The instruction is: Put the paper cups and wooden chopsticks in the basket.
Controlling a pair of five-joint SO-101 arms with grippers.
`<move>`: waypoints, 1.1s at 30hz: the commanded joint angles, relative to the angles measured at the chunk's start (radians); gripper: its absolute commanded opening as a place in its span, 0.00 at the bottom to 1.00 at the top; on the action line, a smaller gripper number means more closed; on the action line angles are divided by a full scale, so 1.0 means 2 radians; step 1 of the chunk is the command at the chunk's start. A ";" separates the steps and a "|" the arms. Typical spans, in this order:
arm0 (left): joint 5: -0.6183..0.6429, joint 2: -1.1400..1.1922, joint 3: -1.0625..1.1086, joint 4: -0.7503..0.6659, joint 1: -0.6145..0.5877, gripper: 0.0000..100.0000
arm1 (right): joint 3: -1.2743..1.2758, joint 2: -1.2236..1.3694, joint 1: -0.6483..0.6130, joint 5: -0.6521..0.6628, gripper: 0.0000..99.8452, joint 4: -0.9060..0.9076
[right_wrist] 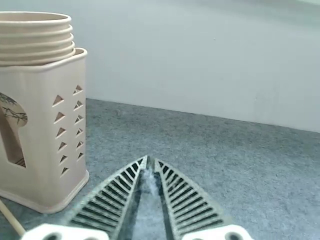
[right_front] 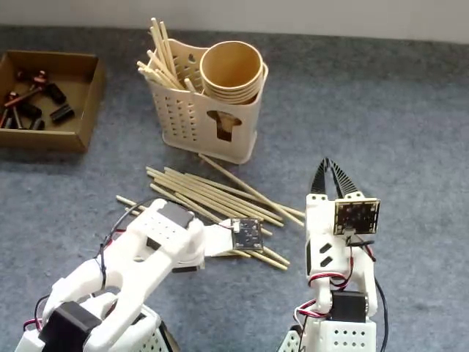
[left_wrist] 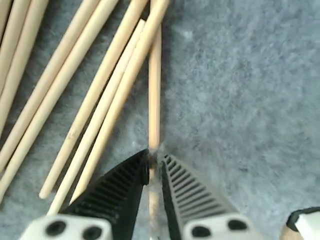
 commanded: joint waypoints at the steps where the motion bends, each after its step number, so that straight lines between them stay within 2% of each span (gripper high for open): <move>1: 0.012 -0.003 -0.049 0.044 0.005 0.00 | 0.054 -0.002 0.003 0.005 0.01 -0.016; 5: 0.037 -0.003 -0.088 0.092 0.009 0.00 | 0.054 -0.002 0.003 0.005 0.01 -0.016; 15: 0.036 -0.003 -0.163 0.217 0.010 0.00 | 0.054 -0.002 0.003 0.005 0.01 -0.016; 23: 0.042 -0.003 -0.230 0.259 0.005 0.00 | 0.054 -0.002 0.003 0.006 0.01 -0.016; 33: 0.130 -0.003 -0.333 0.265 0.005 0.00 | 0.054 -0.002 0.003 0.007 0.01 -0.016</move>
